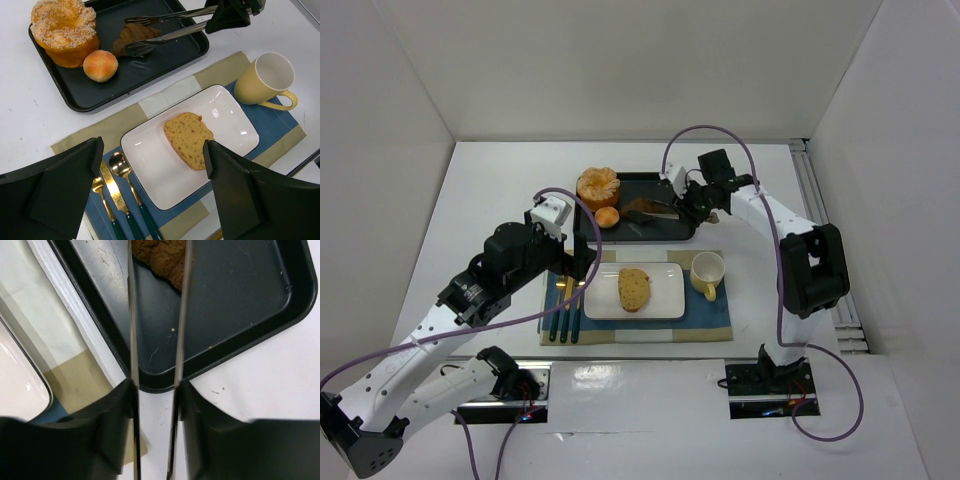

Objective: Place the bread

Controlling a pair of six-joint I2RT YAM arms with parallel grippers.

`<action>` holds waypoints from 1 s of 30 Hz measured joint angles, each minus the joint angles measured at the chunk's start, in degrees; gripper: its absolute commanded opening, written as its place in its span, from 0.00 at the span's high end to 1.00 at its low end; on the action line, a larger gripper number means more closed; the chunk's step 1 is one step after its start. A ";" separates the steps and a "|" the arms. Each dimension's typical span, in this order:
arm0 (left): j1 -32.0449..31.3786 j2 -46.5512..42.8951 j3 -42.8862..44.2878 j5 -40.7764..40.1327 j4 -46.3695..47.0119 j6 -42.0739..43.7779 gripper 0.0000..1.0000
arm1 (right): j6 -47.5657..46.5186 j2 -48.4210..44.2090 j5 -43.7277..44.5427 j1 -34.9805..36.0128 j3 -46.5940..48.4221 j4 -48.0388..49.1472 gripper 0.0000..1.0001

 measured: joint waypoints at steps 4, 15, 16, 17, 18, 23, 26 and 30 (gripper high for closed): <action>0.00 0.02 0.00 -0.02 0.00 0.72 0.00 | 0.33 0.22 -0.22 -0.15 0.50 -0.46 0.73; 0.00 0.02 0.00 -0.02 0.02 0.76 0.00 | -0.74 -11.98 -5.07 -2.49 -0.74 -4.04 0.76; 0.00 0.02 0.00 -0.02 0.00 0.76 0.00 | -1.11 -14.56 -6.23 -2.56 -1.09 -4.81 0.76; 0.00 0.02 0.00 -0.02 0.02 0.76 0.00 | -1.64 -16.55 -7.30 -2.56 -1.42 -5.55 0.76; 0.00 0.02 0.00 -0.02 0.02 0.76 0.00 | -2.40 -18.82 -8.68 -2.56 -1.84 -6.47 0.76; 0.00 0.02 0.00 -0.02 0.02 0.76 0.00 | -6.75 -25.88 -15.58 -2.56 -3.80 -13.84 0.76; 0.00 0.02 0.00 -0.13 0.00 0.76 0.00 | -9.44 -26.25 -18.10 -2.16 -4.76 -19.69 0.76; 0.00 0.02 0.00 -0.42 0.02 0.76 0.00 | -11.34 -26.01 -18.91 -0.72 -6.49 -25.42 0.76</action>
